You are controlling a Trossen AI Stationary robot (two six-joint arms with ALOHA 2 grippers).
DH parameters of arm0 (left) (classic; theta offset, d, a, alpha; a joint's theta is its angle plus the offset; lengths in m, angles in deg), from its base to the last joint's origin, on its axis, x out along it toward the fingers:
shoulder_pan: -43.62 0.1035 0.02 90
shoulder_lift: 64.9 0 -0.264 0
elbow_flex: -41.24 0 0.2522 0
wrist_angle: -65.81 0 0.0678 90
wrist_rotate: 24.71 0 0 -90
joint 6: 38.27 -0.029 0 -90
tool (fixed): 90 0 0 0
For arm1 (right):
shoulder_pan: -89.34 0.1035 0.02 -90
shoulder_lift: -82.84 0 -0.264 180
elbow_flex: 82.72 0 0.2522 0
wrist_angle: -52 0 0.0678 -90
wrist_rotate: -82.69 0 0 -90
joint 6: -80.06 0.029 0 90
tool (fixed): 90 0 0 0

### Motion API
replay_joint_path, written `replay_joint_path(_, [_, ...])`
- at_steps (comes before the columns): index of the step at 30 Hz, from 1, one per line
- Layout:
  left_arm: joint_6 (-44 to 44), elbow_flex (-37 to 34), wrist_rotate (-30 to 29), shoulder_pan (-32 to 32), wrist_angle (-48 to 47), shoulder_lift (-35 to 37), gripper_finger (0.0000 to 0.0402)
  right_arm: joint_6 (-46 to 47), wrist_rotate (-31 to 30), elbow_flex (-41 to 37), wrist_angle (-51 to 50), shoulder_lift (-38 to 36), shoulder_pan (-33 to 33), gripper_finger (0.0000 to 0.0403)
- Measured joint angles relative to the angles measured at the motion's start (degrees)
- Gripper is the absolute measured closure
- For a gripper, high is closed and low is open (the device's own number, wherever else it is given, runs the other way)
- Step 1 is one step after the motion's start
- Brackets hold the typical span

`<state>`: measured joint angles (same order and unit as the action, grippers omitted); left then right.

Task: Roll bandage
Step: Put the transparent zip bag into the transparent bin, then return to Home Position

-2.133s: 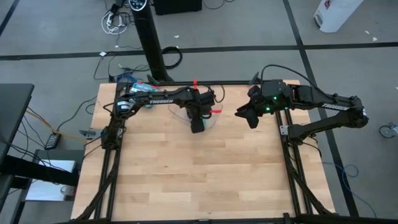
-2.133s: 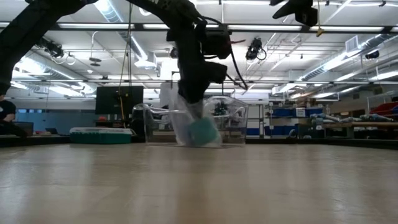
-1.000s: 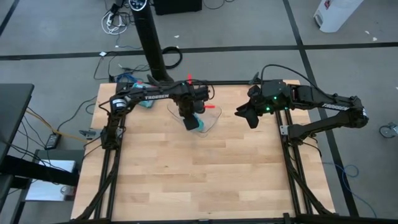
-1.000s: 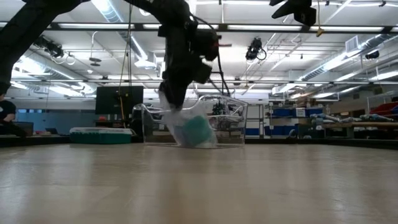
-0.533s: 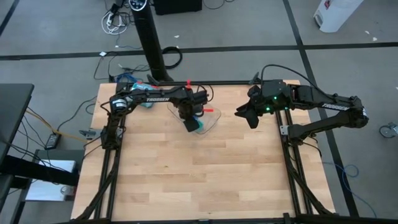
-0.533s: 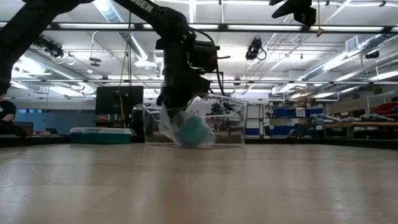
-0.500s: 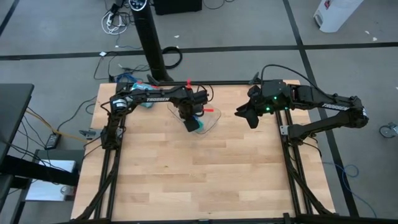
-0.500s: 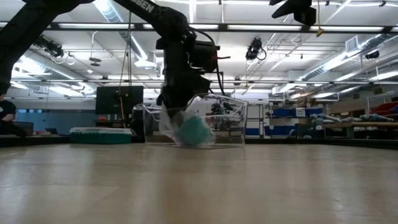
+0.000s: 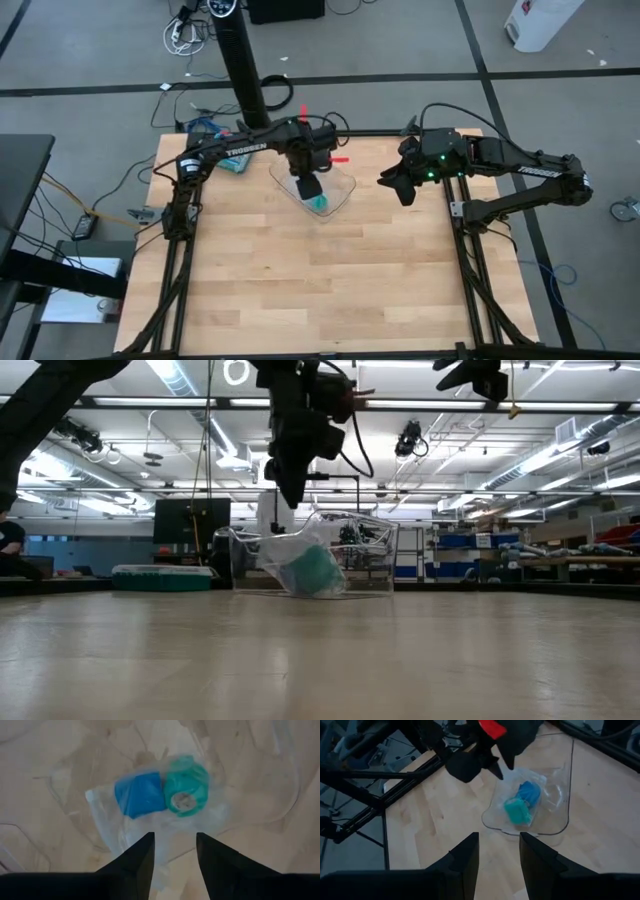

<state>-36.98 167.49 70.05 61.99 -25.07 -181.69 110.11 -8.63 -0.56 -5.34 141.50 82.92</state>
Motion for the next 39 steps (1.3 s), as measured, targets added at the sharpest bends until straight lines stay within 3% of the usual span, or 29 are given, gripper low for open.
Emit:
replay_joint_path(8, [0.49,-9.34,1.83,-0.11,-0.36,-0.04,0.025,0.0,-0.11,0.0,0.11,0.02,0.0,0.0271])
replay_joint_path(13, [2.02,-15.33,1.05,-0.11,4.45,0.27,0.025,0.33,0.03,0.0,0.17,0.02,0.0,0.0271])
replay_joint_path(20, [5.35,-17.73,0.05,-0.22,13.66,-0.28,0.025,0.34,0.47,0.0,0.21,0.02,0.0,0.0271])
replay_joint_path(24, [5.73,-16.07,3.87,-0.38,11.47,-0.24,0.025,0.5,0.48,0.0,0.21,0.02,0.0,0.0271])
replay_joint_path(31, [3.4,-10.13,3.94,-0.41,5.13,-0.2,0.025,0.33,0.46,0.0,0.23,0.02,0.0,0.0271])
replay_joint_path(39, [1.07,4.34,5.25,-0.52,-5.71,-0.15,0.025,-0.13,-0.03,0.0,0.22,0.02,0.0,0.0271])
